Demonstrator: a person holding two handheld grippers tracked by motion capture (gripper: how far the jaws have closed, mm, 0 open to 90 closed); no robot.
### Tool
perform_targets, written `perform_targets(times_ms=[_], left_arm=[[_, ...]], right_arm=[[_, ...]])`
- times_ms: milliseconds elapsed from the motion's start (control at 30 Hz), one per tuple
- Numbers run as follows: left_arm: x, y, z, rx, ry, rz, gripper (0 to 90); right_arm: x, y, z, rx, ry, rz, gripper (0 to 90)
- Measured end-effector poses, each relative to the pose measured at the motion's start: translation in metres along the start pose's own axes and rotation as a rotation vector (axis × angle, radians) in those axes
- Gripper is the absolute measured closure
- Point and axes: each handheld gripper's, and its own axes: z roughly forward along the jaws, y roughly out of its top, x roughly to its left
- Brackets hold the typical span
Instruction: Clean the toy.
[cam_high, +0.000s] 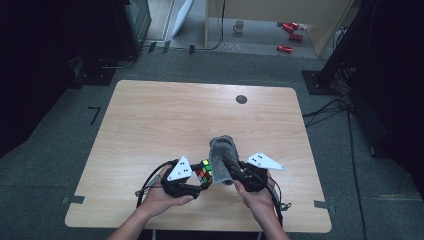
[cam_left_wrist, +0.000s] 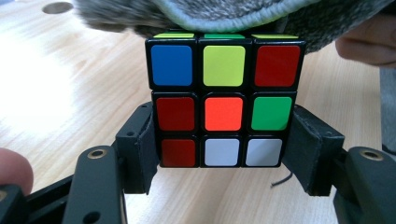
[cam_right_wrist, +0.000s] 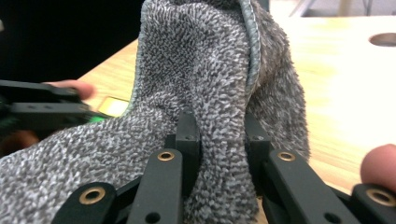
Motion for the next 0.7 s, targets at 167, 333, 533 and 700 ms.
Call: perform_targets(times_ms=[167,333,533,700], left_arm=[[-0.006,-0.001,0.008,0.029,0.007,0.023,35.8],[-0.008,0.0,0.007,0.024,-0.006,0.028,35.9],[-0.002,0.0,0.001,0.006,0.006,0.011,35.9],[-0.004,-0.002,0.008,0.033,0.015,0.021,35.8]], right_arm=[[0.01,0.001,-0.001,-0.013,0.015,0.001,75.4],[0.024,0.003,-0.003,-0.017,0.04,-0.023,75.3],[-0.001,-0.002,0.001,0.021,-0.022,0.054,75.6],[0.016,0.003,-0.003,-0.012,0.021,0.027,75.6]])
